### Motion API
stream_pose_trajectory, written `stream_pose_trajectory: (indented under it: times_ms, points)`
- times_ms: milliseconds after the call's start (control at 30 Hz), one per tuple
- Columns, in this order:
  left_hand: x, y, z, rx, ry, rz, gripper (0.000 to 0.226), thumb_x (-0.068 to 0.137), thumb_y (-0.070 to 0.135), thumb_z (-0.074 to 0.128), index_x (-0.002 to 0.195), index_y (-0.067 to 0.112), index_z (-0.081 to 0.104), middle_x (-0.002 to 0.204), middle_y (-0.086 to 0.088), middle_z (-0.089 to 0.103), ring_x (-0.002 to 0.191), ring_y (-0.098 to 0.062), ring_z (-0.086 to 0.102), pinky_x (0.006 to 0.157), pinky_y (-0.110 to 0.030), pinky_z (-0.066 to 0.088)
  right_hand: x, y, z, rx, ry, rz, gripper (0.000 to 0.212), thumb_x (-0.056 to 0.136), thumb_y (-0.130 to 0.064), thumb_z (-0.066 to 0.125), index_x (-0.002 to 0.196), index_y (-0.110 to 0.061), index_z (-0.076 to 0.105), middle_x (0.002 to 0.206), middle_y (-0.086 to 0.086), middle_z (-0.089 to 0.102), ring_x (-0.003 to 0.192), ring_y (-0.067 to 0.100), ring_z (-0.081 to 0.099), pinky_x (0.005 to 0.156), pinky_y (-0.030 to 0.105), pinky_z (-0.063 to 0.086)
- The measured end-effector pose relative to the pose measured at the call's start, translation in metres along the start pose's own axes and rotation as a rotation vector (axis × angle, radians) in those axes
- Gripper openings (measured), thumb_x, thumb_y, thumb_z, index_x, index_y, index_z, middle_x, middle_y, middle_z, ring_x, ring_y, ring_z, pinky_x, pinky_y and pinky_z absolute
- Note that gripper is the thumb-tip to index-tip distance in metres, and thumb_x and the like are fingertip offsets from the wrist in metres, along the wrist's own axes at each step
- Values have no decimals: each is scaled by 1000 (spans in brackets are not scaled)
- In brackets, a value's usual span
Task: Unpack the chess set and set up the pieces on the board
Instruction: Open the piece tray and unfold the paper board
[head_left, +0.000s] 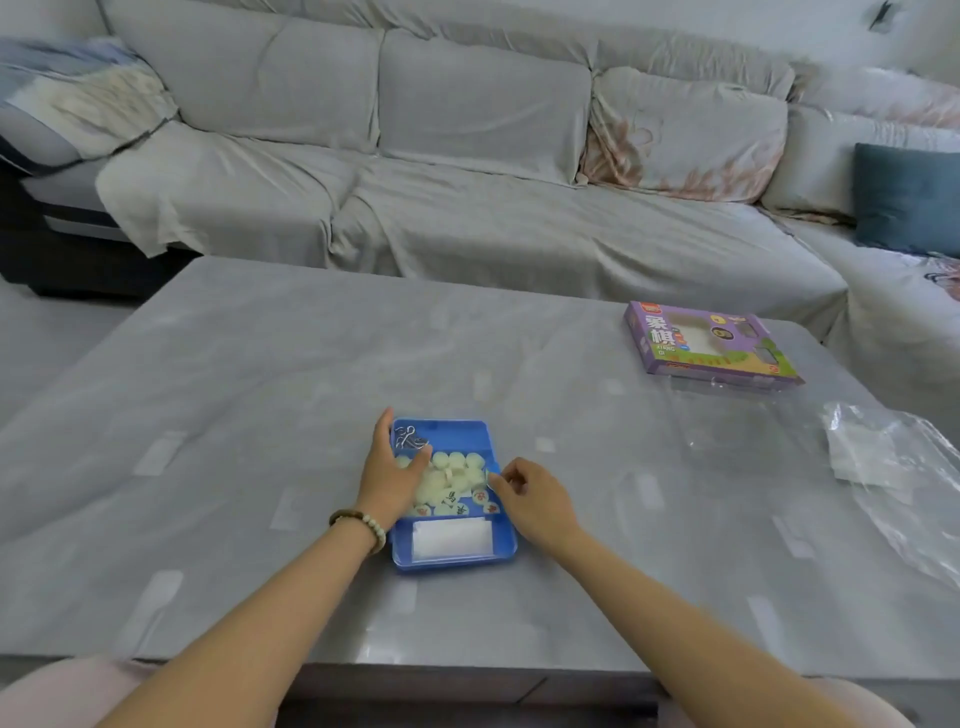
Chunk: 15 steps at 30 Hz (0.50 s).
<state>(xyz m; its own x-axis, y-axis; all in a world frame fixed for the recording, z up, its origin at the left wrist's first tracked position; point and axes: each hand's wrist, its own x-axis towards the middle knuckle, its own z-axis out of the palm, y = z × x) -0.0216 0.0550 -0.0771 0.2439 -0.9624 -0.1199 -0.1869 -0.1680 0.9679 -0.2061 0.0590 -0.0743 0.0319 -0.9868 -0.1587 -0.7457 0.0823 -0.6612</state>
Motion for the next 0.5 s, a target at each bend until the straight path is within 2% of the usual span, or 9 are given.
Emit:
stream_pose_trajectory:
  times_ms: [100, 167, 300, 500]
  points:
    - [0, -6, 10, 137, 8, 88, 68, 93, 21, 53, 147, 22, 13, 154, 0, 18, 140, -17, 22, 114, -37, 25, -3, 2, 8, -150, 85, 18, 30, 92, -48, 45, 75, -24, 49, 81, -5, 50, 78, 14, 50, 77, 30, 42]
    - [-2, -9, 13, 313, -1, 153, 67, 94, 26, 50, 148, 20, 11, 157, -2, 7, 144, -18, 7, 117, -34, 13, -3, 1, 11, -193, 95, 35, 32, 93, -47, 41, 75, -22, 49, 84, -5, 47, 86, 17, 50, 84, 32, 39]
    - [-7, -13, 12, 749, -55, 347, 58, 96, 38, 41, 147, 24, 17, 156, 2, 8, 144, -20, -1, 116, -37, 4, -1, -6, 15, -253, 51, 97, 31, 96, -42, 34, 82, -18, 49, 92, -2, 42, 101, 20, 43, 87, 31, 28]
    - [-7, -15, 13, 785, -105, 302, 53, 96, 46, 34, 145, 30, 23, 156, 6, 6, 144, -15, -5, 117, -36, 5, 3, -14, 10, -324, -32, 52, 27, 99, -32, 28, 86, -12, 41, 98, 7, 48, 102, 27, 46, 89, 36, 32]
